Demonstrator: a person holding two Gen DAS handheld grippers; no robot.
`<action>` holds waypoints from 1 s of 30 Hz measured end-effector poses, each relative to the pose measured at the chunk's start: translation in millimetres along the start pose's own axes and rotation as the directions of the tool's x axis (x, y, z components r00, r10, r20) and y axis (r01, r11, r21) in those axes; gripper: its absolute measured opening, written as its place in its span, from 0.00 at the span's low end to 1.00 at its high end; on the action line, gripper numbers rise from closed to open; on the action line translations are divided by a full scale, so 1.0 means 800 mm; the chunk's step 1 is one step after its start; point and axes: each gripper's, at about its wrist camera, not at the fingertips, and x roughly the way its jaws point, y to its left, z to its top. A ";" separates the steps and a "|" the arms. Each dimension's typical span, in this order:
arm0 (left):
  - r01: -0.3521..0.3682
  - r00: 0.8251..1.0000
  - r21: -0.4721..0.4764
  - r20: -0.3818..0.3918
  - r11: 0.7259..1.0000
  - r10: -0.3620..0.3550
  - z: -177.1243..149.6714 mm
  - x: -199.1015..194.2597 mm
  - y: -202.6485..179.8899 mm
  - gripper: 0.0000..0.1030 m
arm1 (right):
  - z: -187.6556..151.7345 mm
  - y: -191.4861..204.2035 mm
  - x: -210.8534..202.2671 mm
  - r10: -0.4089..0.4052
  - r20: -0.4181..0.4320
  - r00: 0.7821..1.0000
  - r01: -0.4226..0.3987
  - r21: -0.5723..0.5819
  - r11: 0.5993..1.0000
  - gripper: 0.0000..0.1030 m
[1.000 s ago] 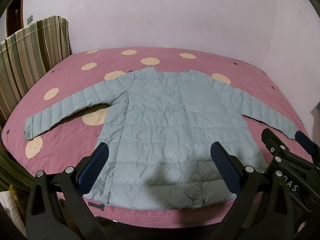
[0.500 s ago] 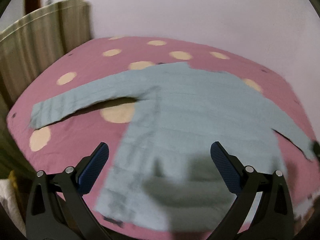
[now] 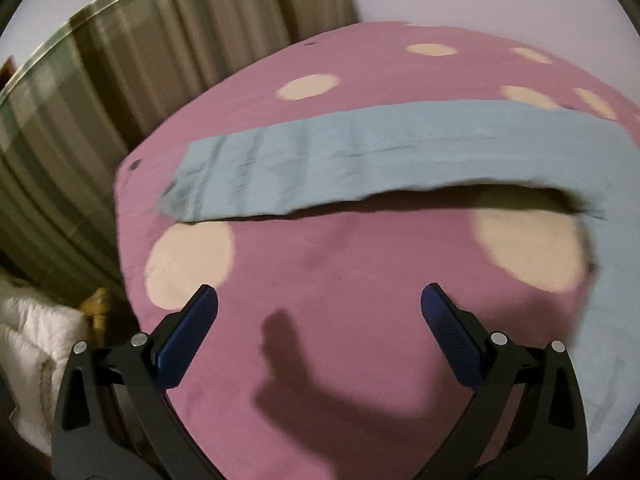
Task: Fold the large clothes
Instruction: 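Grasp the jacket sleeve cuff with the right gripper and lift it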
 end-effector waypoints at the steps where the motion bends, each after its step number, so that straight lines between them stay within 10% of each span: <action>1: -0.032 0.999 -0.008 -0.007 0.999 0.031 0.000 0.009 0.004 0.98 | 0.004 -0.011 0.005 -0.004 0.001 1.000 0.003 0.031 1.000 0.95; 9: -0.067 0.998 -0.060 -0.007 0.996 0.066 -0.006 0.031 0.014 0.98 | 0.028 -0.081 0.047 -0.027 -0.038 0.999 0.035 0.224 0.974 0.77; 26: -0.103 0.995 -0.034 0.004 0.994 0.103 -0.006 0.033 0.007 0.98 | 0.064 -0.154 0.115 0.043 0.053 0.998 -0.063 0.492 0.868 0.77; 30: -0.119 0.993 -0.022 0.007 0.993 0.119 -0.006 0.032 0.006 0.98 | 0.068 -0.152 0.119 -0.021 0.049 0.999 -0.005 0.476 0.879 0.47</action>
